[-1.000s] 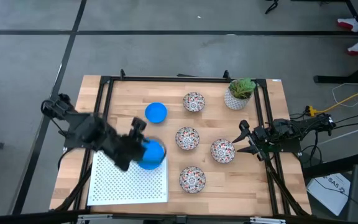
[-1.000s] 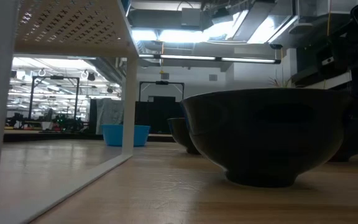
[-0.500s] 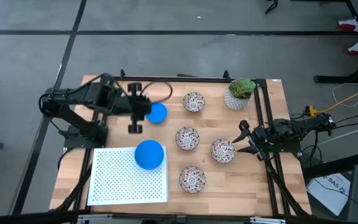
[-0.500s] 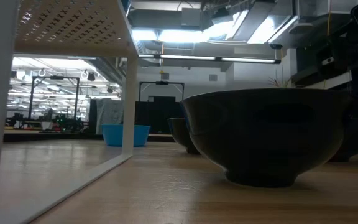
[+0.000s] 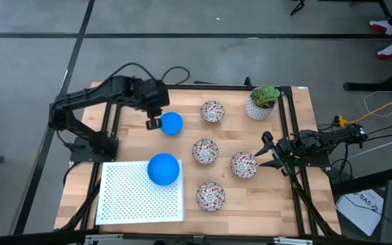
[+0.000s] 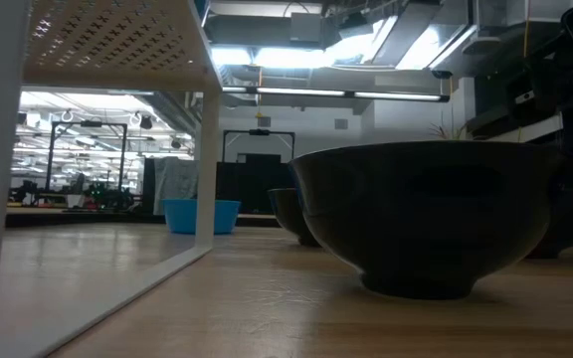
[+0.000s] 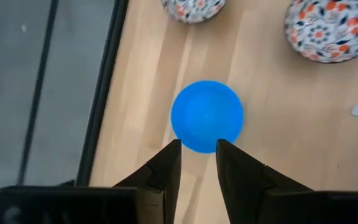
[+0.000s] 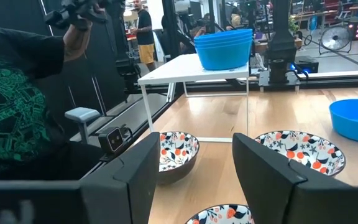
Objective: Pick & Place Mini bowls
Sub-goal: Stack the blue bowl on top of the stacked blue bowls on the shelf
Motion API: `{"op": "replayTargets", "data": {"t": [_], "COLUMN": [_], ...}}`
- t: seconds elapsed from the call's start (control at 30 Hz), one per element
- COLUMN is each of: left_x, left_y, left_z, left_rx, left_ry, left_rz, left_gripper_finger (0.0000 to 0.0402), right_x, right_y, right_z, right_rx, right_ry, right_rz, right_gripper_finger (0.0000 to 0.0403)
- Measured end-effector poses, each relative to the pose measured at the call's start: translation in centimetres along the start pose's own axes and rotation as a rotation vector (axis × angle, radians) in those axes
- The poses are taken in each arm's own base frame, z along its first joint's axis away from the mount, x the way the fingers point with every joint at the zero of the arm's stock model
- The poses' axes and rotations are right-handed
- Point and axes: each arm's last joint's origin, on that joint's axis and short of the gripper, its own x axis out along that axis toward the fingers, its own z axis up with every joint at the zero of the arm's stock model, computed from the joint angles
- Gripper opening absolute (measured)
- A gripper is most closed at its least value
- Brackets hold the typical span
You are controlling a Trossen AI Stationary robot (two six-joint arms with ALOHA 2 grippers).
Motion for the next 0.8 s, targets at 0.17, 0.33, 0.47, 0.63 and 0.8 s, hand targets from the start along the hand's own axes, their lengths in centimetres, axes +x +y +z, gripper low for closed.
{"op": "replayTargets", "data": {"t": [0.17,0.33,0.47,0.63,0.8], "left_x": [1.7,3.7,5.5,7.6,9.5], "left_y": [1.2,1.9,2.5,2.9,3.1], "left_z": [-0.4,-1.2,-2.1,-3.1,-3.8], "left_rx": [-0.017,0.034,0.010,-0.027,-0.048], "left_ry": [0.037,0.089,0.141,0.184,0.190], "left_rz": [-0.049,-0.073,-0.066,-0.067,-0.072], "left_gripper_finger": [0.0090,0.0085,0.0081,0.0083,0.0082], "right_x": [0.0,0.0,0.0,0.0,0.0], "right_y": [0.0,0.0,0.0,0.0,0.0], "right_z": [0.0,0.0,0.0,0.0,0.0], "right_rx": [0.000,0.000,0.000,-0.001,-0.001], "right_ry": [0.000,0.000,0.000,0.000,0.000], "right_rz": [0.000,0.000,0.000,-0.001,0.000], "right_gripper_finger": [0.0200,0.0200,0.0200,0.0200,0.0200]}}
